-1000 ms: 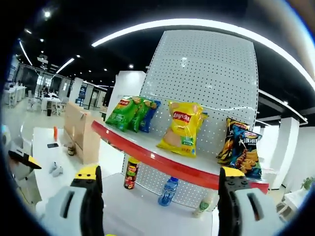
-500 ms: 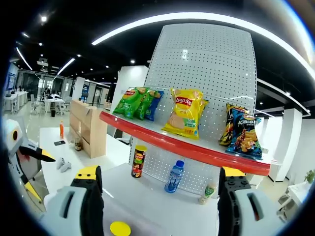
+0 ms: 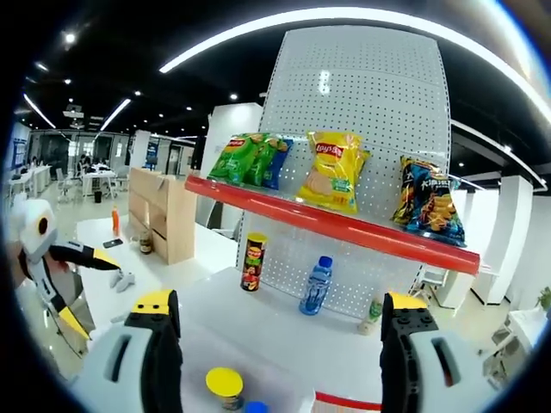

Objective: Place the items from the shopping basket onto the snack and drink counter

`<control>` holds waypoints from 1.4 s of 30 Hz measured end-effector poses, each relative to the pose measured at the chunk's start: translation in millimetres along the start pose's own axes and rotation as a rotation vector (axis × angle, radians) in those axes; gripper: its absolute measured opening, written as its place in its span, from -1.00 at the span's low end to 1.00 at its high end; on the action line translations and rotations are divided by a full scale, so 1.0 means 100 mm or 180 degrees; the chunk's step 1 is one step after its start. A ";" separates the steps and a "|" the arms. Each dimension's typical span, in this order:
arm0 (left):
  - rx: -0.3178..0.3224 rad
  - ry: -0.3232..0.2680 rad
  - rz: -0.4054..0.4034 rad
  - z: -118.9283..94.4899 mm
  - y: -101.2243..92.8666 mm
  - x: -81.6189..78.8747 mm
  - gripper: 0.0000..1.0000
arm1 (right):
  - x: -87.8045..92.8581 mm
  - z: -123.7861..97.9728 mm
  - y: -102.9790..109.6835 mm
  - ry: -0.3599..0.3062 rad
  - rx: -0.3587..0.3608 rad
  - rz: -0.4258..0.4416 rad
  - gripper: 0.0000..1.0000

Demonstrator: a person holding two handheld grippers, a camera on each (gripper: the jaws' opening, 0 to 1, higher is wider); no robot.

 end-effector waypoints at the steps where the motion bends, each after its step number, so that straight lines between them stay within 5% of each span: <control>1: 0.0007 0.0025 0.0013 0.02 0.00 0.02 0.65 | 0.03 -0.02 0.01 0.0017 -0.0004 -0.0003 0.92; 13: 0.0147 0.0156 0.0009 0.18 -0.07 0.16 0.67 | 0.58 -0.21 0.18 0.0354 -0.0204 -0.0071 0.90; 31: 0.0397 0.0303 0.0000 0.46 -0.17 0.47 0.73 | 1.15 -0.54 0.30 0.0722 -0.0401 -0.0031 0.87; 42: 0.0527 0.0518 -0.0025 0.71 -0.20 0.81 0.78 | 1.22 -0.75 0.41 0.0822 -0.0429 -0.0105 0.87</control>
Point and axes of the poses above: the point that each gripper's makers call its tool centre point, and the gripper's own axes: z roughly forward along the fingers, y roughly to its left, x roughly out of its underside, the point moved 2 cm from there along -z, roughly backward along the fingers, and after that the axes turned 9 degrees about -y, right-handed, at the moved point
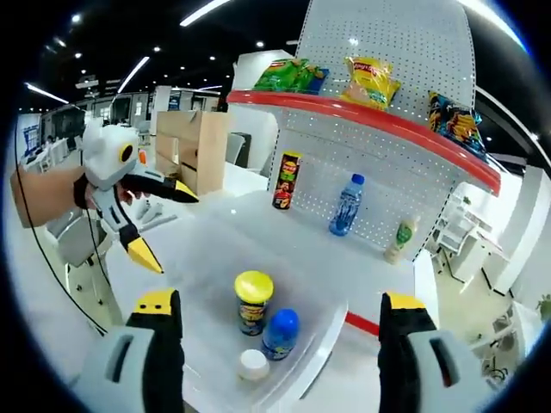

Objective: Place the items from the shopping basket onto the snack and drink counter

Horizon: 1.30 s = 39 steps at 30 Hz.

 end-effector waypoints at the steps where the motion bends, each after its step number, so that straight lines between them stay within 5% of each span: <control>1: 0.0008 0.0007 -0.0009 0.02 0.00 0.01 0.79 | 0.01 -0.02 0.01 0.0008 0.0007 0.0004 0.87; 39: 0.0434 0.0713 -0.0096 0.61 0.01 0.78 0.89 | 0.53 -0.16 0.07 0.0422 0.0066 -0.0012 0.84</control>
Point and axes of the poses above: the point that each gripper's makers call its tool centre point, and the gripper's own axes: z roughly forward along the fingers, y roughly to its left, x roughly out of its underside, the point moved 2 cm from there along -z, roughly backward along the fingers, and after that the axes turned 9 degrees about -y, right-handed, at the moved point
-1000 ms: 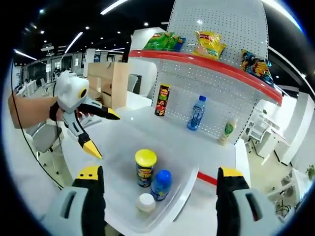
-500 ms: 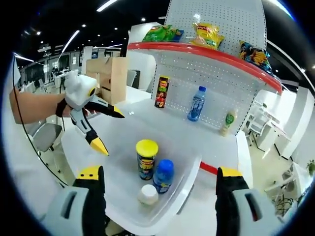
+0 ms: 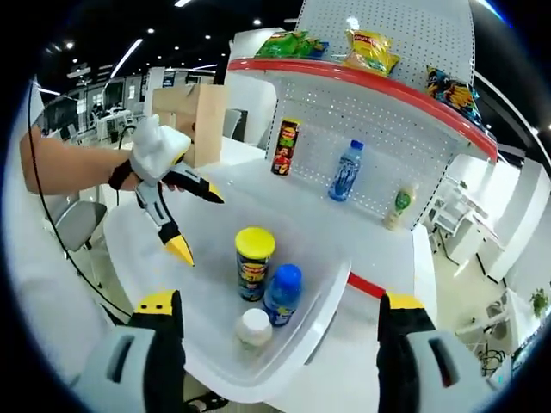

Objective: Place the items from the shopping basket onto the snack and drink counter

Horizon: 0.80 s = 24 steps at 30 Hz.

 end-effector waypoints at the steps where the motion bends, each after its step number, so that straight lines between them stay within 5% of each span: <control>1: 0.0006 0.0006 0.0005 0.02 0.01 0.01 0.89 | 0.02 0.00 0.00 0.0029 -0.0007 -0.0011 0.84; 6: 0.0024 -0.0079 0.0087 0.12 0.04 0.02 0.90 | 0.10 0.00 0.06 0.0119 -0.0070 -0.0008 0.83; 9: 0.0044 0.0049 0.0094 0.17 0.06 0.10 0.90 | 0.14 -0.01 0.08 0.0170 -0.0084 -0.0055 0.83; 24: 0.0044 0.0099 0.0114 0.40 0.17 0.19 0.87 | 0.23 -0.04 0.07 0.0278 -0.0055 0.0035 0.83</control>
Point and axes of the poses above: the point that each gripper's makers call its tool centre point, and the gripper's own axes: z roughly forward along the fingers, y roughly to its left, x roughly out of its underside, the point moved 2 cm from there along -z, roughly backward along the fingers, and after that the axes turned 9 degrees about -y, right-handed, at the moved point
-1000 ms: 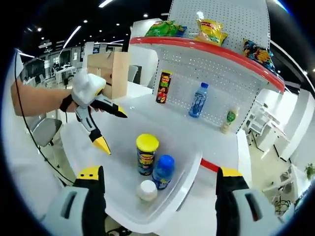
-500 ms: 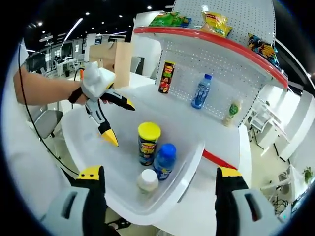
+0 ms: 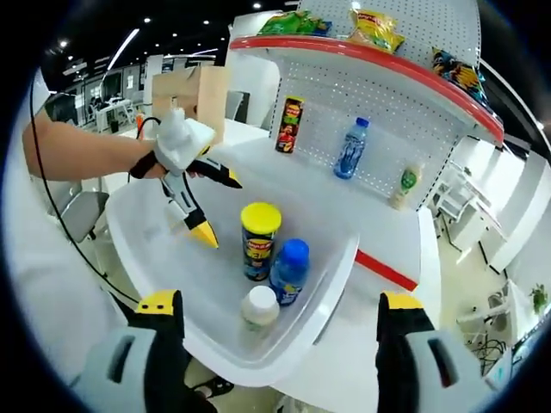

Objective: Place the items from the shopping basket onto the snack and drink counter

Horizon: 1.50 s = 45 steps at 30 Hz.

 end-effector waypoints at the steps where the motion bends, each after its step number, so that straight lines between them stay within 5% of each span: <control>1: 0.0013 0.0009 0.0002 0.02 -0.01 0.01 0.87 | 0.00 -0.01 -0.01 0.0003 0.0004 0.0004 0.83; 21: 0.0174 -0.0006 0.0031 0.48 -0.04 0.07 0.74 | -0.02 0.03 -0.08 -0.0036 0.0060 0.0125 0.84; 24: 0.0175 -0.0231 0.0065 0.52 -0.05 -0.02 0.65 | -0.02 0.03 -0.08 -0.0034 0.0087 0.0135 0.82; 37: 0.0198 -0.0402 0.0066 0.66 -0.11 -0.07 0.53 | 0.08 -0.03 -0.13 0.0047 0.0195 0.0246 0.80; 45: 0.0113 -0.0417 0.0129 0.67 -0.10 -0.03 0.17 | 0.05 -0.07 -0.10 0.0030 0.0216 0.0228 0.78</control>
Point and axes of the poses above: the point that each gripper's makers call its tool centre point, and the gripper's own axes: z roughly forward along the fingers, y roughly to its left, x roughly out of its underside, the point moved 2 cm from there along -z, roughly backward along the fingers, and after that the axes turned 9 degrees about -y, right-handed, at the moved point
